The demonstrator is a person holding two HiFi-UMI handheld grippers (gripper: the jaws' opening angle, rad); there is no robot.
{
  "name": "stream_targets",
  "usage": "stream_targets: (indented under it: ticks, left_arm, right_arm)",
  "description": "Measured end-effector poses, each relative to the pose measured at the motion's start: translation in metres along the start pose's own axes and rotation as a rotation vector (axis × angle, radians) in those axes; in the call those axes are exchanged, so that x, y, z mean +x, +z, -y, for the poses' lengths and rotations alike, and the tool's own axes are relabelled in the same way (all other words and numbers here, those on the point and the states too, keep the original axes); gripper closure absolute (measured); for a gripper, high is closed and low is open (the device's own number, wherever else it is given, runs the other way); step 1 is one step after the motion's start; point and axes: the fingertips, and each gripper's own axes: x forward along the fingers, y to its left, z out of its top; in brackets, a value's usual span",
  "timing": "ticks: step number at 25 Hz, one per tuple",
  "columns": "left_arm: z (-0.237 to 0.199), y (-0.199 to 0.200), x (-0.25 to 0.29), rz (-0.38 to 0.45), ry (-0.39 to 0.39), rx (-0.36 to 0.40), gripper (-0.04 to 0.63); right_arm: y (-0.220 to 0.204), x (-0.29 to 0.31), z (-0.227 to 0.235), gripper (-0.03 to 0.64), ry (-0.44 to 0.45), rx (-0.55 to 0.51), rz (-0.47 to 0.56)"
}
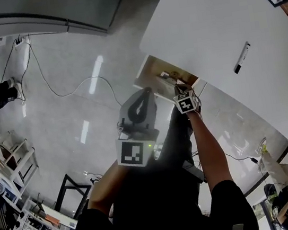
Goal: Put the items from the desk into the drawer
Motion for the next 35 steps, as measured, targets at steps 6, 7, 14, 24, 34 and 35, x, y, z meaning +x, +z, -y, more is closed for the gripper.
stream_targets:
  ticks: [6, 7, 14, 24, 34, 35]
  left_arm:
    - [0.011, 0.025, 0.001, 0.057, 0.000, -0.008, 0.594]
    - [0.014, 0.029, 0.000, 0.065, -0.002, -0.008, 0.594]
    - [0.037, 0.060, -0.007, 0.102, -0.021, -0.004, 0.594]
    - [0.069, 0.123, -0.013, 0.192, -0.052, 0.027, 0.594]
    - [0.106, 0.160, -0.021, 0.240, -0.125, 0.059, 0.594]
    - [0.111, 0.162, -0.022, 0.243, -0.131, 0.061, 0.594]
  right_arm:
    - [0.032, -0.062, 0.015, 0.606, -0.039, 0.114, 0.155]
    - [0.037, -0.076, 0.016, 0.607, -0.041, 0.117, 0.173]
    - [0.085, -0.186, 0.018, 0.617, -0.049, 0.117, 0.338]
    - [0.155, -0.363, 0.039, 0.617, -0.167, 0.129, 0.670]
    - [0.177, -0.514, 0.036, 0.617, -0.248, 0.127, 0.982]
    - [0.176, -0.526, 0.035, 0.617, -0.253, 0.127, 1.004]
